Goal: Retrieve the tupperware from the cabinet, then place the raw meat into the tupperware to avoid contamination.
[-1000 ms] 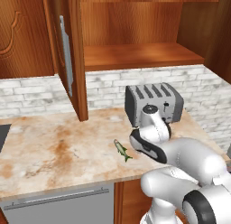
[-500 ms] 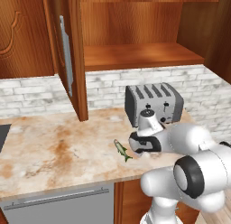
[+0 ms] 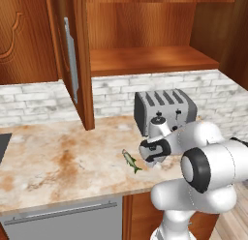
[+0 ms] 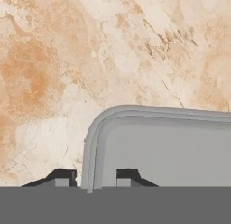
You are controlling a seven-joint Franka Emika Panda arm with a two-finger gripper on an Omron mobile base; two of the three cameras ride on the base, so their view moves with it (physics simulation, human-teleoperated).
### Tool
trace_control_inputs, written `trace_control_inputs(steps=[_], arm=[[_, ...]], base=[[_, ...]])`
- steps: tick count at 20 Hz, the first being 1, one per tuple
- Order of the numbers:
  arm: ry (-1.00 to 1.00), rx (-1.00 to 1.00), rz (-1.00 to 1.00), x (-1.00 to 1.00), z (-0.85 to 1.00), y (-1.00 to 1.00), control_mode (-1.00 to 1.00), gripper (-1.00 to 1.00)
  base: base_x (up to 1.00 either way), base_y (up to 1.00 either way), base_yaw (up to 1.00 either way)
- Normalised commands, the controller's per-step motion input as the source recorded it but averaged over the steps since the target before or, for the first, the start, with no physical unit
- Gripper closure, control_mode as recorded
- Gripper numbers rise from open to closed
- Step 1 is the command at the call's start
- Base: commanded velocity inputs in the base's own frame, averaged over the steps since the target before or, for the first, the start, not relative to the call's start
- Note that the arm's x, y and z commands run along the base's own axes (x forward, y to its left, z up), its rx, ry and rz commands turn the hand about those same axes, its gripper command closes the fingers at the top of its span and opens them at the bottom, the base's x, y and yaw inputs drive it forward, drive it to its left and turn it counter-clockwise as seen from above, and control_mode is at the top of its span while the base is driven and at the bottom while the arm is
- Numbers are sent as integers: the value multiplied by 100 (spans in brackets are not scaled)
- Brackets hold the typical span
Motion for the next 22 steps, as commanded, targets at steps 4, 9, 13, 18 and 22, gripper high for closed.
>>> trace_control_inputs(steps=[4, 9, 13, 18, 22], arm=[[0, 0, 5, 0, -28, 0, -100, -100], [0, 0, 5, -8, -2, -3, -100, -100], [-1, 0, 4, -13, 9, -2, -100, -100], [-1, 0, 3, -35, 29, 0, -100, -100], [0, 0, 0, -19, 23, 0, -100, -100]], base=[[0, 0, 0], [0, 0, 0], [0, 0, 0], [0, 0, 0], [0, 0, 0]])
